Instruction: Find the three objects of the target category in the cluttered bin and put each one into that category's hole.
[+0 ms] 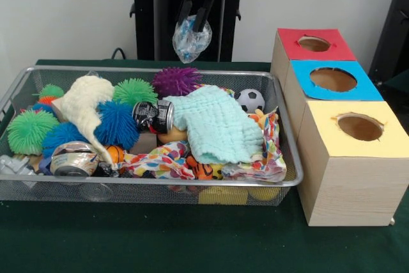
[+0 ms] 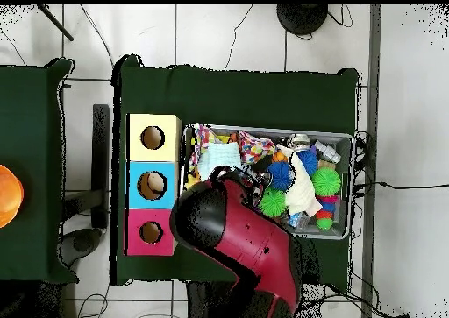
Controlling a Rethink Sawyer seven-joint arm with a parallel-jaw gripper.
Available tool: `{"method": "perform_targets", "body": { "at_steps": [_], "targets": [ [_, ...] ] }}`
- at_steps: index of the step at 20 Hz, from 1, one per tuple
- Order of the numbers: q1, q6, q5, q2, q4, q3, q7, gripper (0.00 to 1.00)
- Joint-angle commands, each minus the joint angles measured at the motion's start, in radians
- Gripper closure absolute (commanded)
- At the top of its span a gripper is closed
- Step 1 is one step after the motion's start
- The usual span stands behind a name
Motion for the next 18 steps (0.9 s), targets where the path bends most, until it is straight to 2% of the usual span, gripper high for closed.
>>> {"method": "perform_targets", "body": {
  "at_steps": [1, 6, 12, 15, 18],
  "targets": [
    [0.05, 0.135, 0.116, 0.012, -0.009, 0.08, 0.39, 1.0],
    [0.106, 0.156, 0.175, 0.029, -0.006, 0.08, 0.449, 1.0],
    [0.182, 0.182, 0.199, 0.034, -0.01, 0.067, 0.529, 1.0],
    [0.198, 0.2, 0.211, 0.017, -0.01, 0.102, 0.561, 1.0],
    [0.223, 0.174, 0.223, 0.044, -0.032, 0.121, 0.603, 1.0]
  ]
}}
